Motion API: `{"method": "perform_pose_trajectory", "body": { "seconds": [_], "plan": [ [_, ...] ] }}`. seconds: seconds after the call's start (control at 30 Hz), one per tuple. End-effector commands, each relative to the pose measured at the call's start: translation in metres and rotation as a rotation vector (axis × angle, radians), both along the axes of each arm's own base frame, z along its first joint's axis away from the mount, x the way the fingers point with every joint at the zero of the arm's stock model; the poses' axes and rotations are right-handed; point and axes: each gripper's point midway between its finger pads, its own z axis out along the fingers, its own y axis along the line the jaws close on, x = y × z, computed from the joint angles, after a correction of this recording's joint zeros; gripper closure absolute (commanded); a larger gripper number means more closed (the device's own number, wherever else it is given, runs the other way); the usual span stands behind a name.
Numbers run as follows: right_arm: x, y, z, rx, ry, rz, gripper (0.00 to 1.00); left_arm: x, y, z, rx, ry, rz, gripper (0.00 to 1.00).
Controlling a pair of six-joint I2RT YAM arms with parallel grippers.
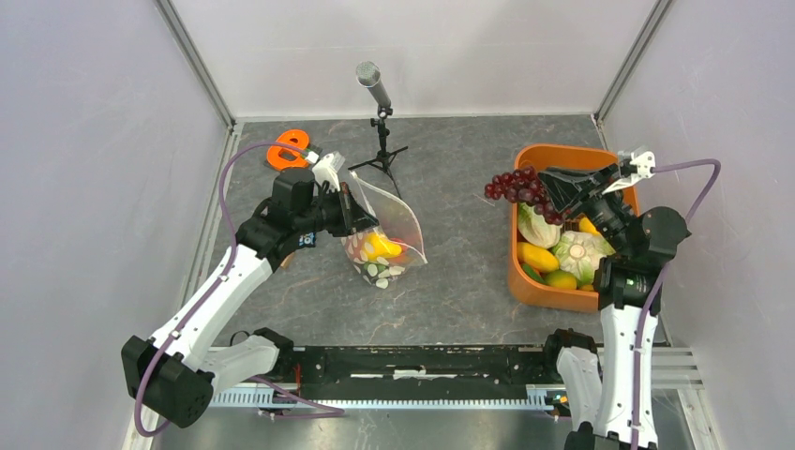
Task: Place the food in the zip-top bag and seal the zipper
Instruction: Place the fake fruit in the zipper food storage bag.
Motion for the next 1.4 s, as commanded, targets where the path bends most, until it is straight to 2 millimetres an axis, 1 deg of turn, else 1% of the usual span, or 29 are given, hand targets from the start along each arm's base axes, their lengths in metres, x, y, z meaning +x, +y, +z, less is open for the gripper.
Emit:
{"method": "perform_pose_trajectory", "body": {
  "seconds": [0.0,0.23,0.3,0.37,0.5,0.53,0.57,0.63,0.73,0.8,0.93,1.03,1.17,1.23,1.27,1.37],
  "plan": [
    [-0.004,0.007,0.008,-0.021,-0.029,0.051,0.96,0.0,-0.005,0.01,-0.023,-0.045,-0.034,0.98],
    [-0.007,0.028,0.002,0.014,0.001,0.198,0.96,0.002,-0.006,0.008,-0.024,-0.039,-0.03,0.98],
    [-0.005,0.035,-0.001,0.013,0.012,0.219,0.99,0.002,-0.006,0.008,-0.023,-0.037,-0.029,0.98],
    [0.002,0.039,-0.009,0.02,0.045,0.213,0.99,0.003,-0.007,0.007,-0.022,-0.034,-0.03,0.98],
    [0.007,0.065,-0.017,0.026,0.072,0.275,0.99,0.003,-0.007,0.006,-0.022,-0.028,-0.034,0.98],
    [0.005,0.076,-0.016,0.029,0.069,0.309,0.99,0.003,-0.007,0.006,-0.021,-0.029,-0.033,0.98],
    [0.002,0.086,-0.013,0.035,0.058,0.337,0.99,0.003,-0.007,0.005,-0.019,-0.028,-0.033,0.98],
    [-0.001,0.099,-0.003,0.049,0.038,0.374,0.99,0.002,-0.006,0.005,-0.017,-0.027,-0.032,0.98],
    [-0.005,0.116,0.014,0.061,0.006,0.422,0.98,0.002,-0.005,0.004,-0.014,-0.028,-0.029,0.98],
    [-0.012,0.129,0.024,0.074,-0.02,0.469,0.98,0.002,-0.006,0.004,-0.015,-0.025,-0.029,0.98],
    [-0.023,0.156,0.034,0.085,-0.039,0.54,0.99,0.002,-0.006,0.007,-0.016,-0.03,-0.03,0.98],
    [-0.031,0.172,0.043,0.093,-0.073,0.569,0.99,0.002,-0.005,0.008,-0.017,-0.032,-0.027,0.98],
    [-0.034,0.185,0.055,0.089,-0.104,0.573,0.99,0.001,-0.005,0.008,-0.015,-0.031,-0.03,0.98],
    [-0.037,0.194,0.062,0.055,-0.14,0.569,0.98,0.001,-0.005,0.007,-0.014,-0.029,-0.027,0.98],
    [-0.036,0.199,0.06,0.028,-0.134,0.55,0.98,0.002,-0.005,0.007,-0.015,-0.029,-0.023,0.98],
    [-0.037,0.213,0.063,-0.005,-0.149,0.528,0.98,0.005,-0.007,0.009,-0.022,-0.028,-0.024,0.98]
  ]
}}
